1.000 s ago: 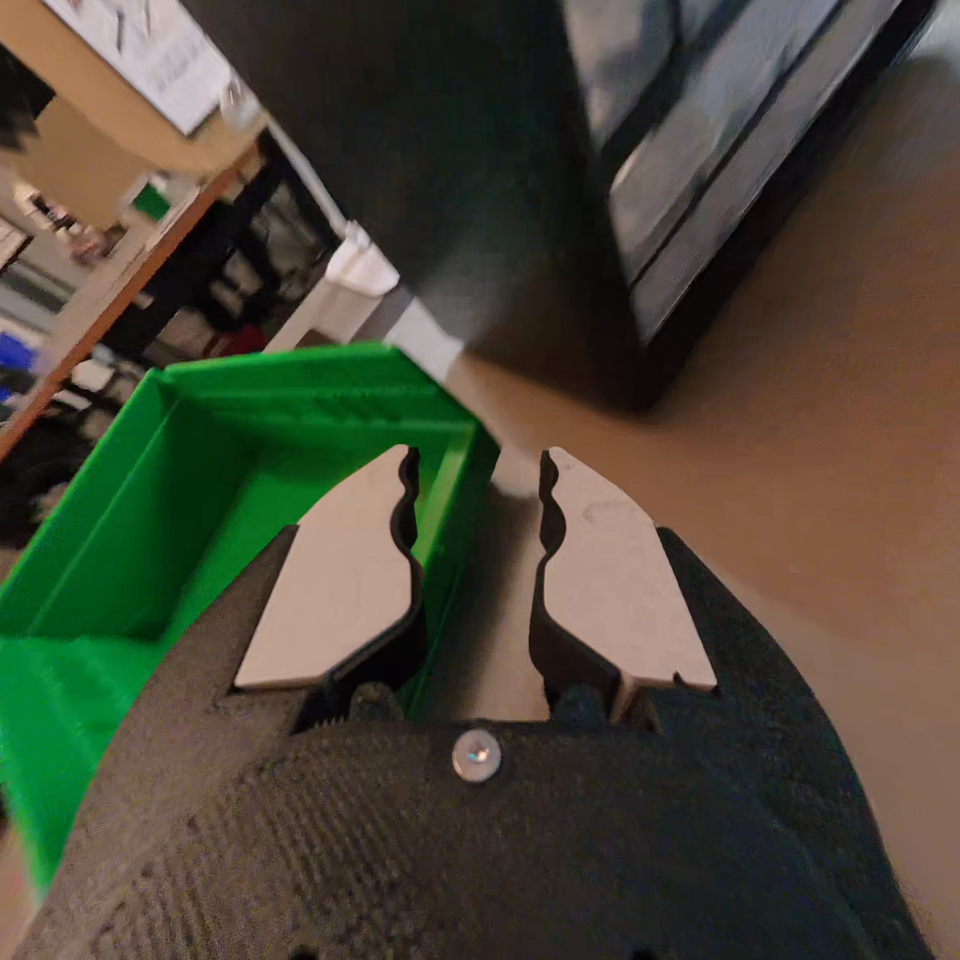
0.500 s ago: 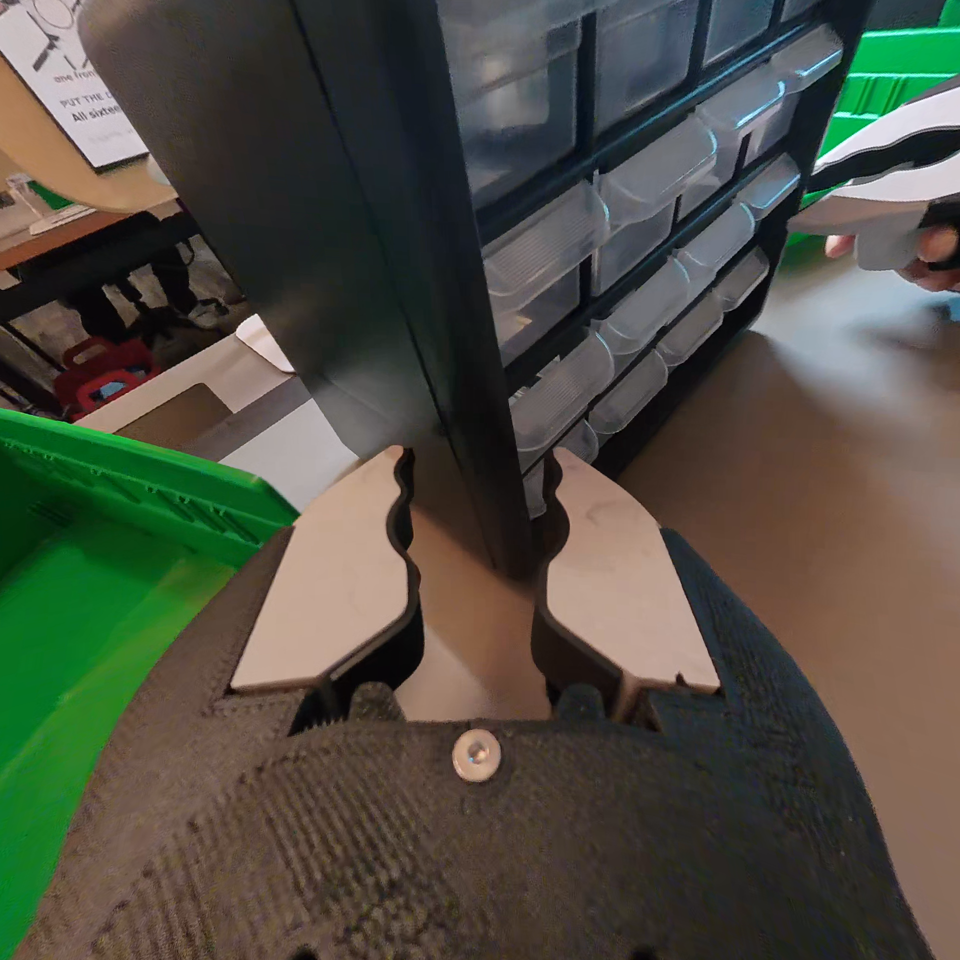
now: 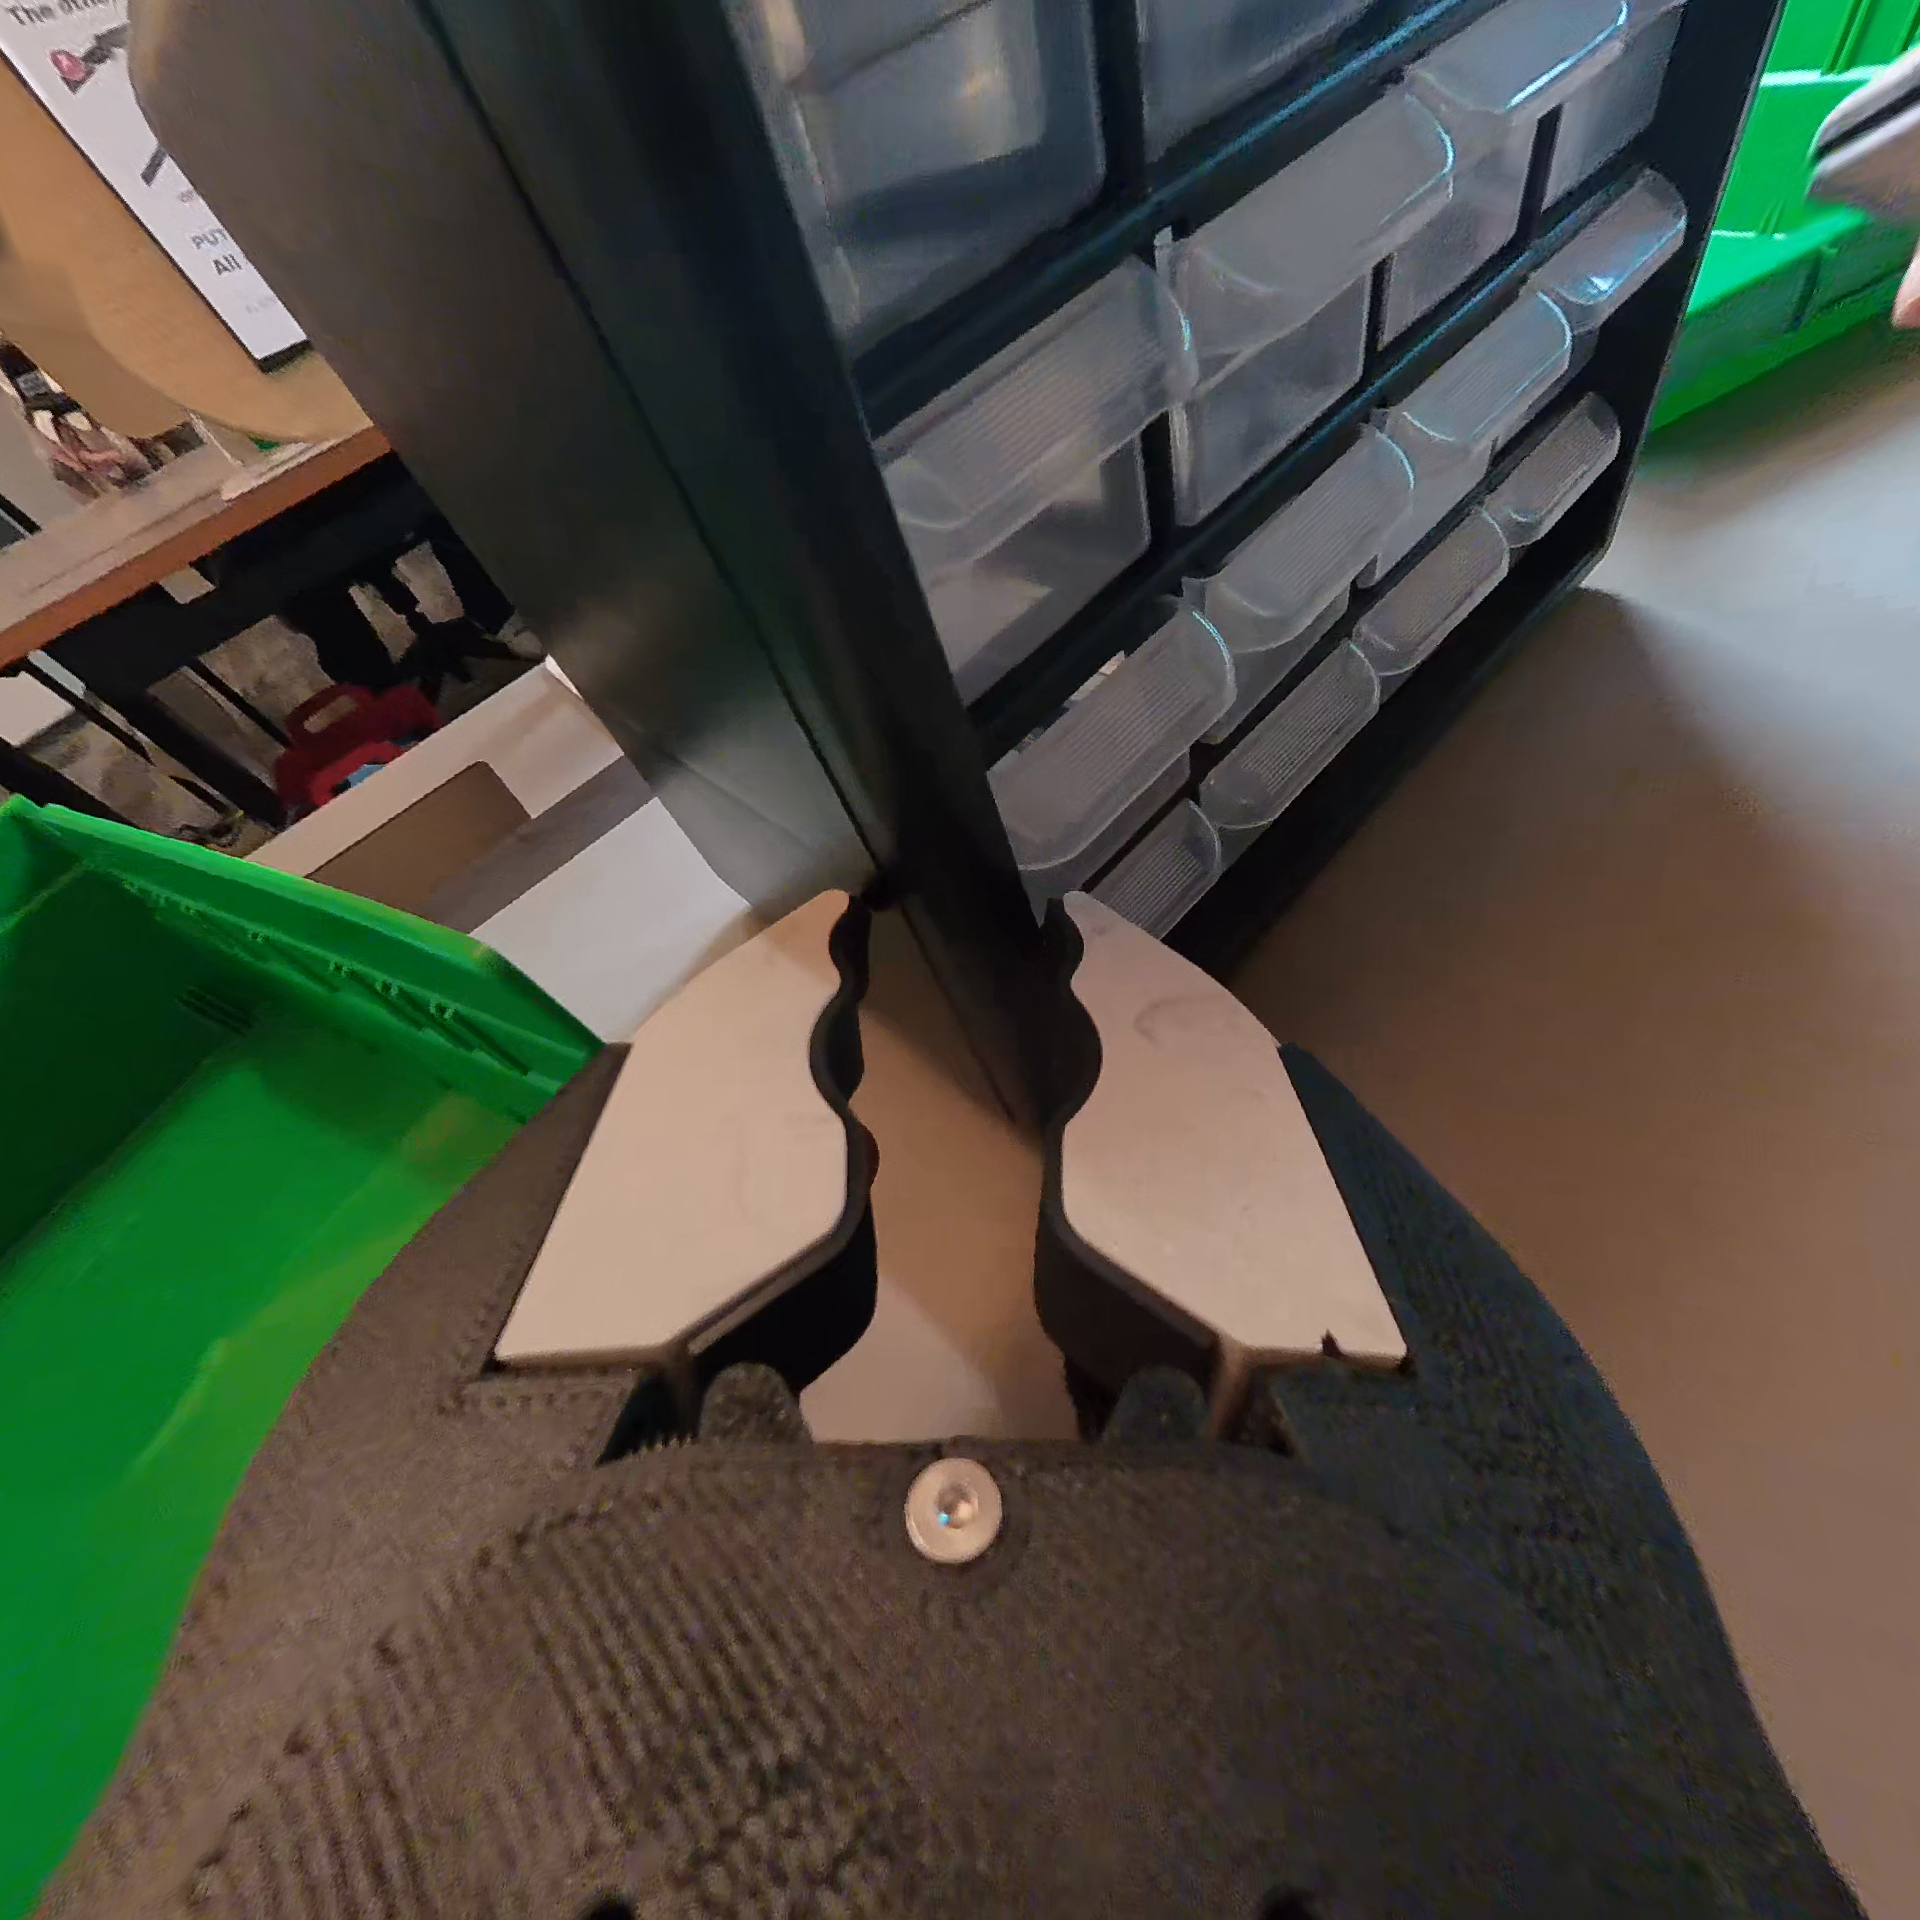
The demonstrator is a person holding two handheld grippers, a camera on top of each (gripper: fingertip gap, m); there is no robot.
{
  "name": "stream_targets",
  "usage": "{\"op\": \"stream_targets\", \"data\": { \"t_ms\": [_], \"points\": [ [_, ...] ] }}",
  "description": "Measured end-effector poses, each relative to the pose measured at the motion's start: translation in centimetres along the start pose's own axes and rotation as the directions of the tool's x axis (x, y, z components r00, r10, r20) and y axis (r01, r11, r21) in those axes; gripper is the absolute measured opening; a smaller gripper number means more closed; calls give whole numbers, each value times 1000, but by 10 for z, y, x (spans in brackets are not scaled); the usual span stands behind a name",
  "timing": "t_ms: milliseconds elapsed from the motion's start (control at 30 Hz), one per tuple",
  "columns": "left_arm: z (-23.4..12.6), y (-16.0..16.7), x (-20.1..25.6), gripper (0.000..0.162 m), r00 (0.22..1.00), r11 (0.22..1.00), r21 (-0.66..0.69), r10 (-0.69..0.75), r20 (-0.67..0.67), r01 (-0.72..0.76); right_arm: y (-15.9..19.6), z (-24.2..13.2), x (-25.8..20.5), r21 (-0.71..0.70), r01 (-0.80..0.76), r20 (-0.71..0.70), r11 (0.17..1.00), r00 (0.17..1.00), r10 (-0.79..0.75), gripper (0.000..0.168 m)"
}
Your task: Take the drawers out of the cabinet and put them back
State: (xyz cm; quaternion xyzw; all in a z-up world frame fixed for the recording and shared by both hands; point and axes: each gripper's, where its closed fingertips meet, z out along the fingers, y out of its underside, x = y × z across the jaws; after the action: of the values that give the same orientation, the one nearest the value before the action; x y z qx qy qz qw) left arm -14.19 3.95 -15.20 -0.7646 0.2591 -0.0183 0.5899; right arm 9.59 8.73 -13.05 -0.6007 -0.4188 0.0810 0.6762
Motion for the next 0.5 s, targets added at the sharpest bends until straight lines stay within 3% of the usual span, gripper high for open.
{"op": "stream_targets", "data": {
  "t_ms": [300,500],
  "points": [
    [-11,-11,-1,26,996,996,86,-14,-85,22,-68,2,-73,182,179,141,967,968,-206,6],
    [-47,-79,-36,26,993,958,280,-27,-112,57,-119,34,-129,207,413,146,887,883,-446,11]
  ]
}}
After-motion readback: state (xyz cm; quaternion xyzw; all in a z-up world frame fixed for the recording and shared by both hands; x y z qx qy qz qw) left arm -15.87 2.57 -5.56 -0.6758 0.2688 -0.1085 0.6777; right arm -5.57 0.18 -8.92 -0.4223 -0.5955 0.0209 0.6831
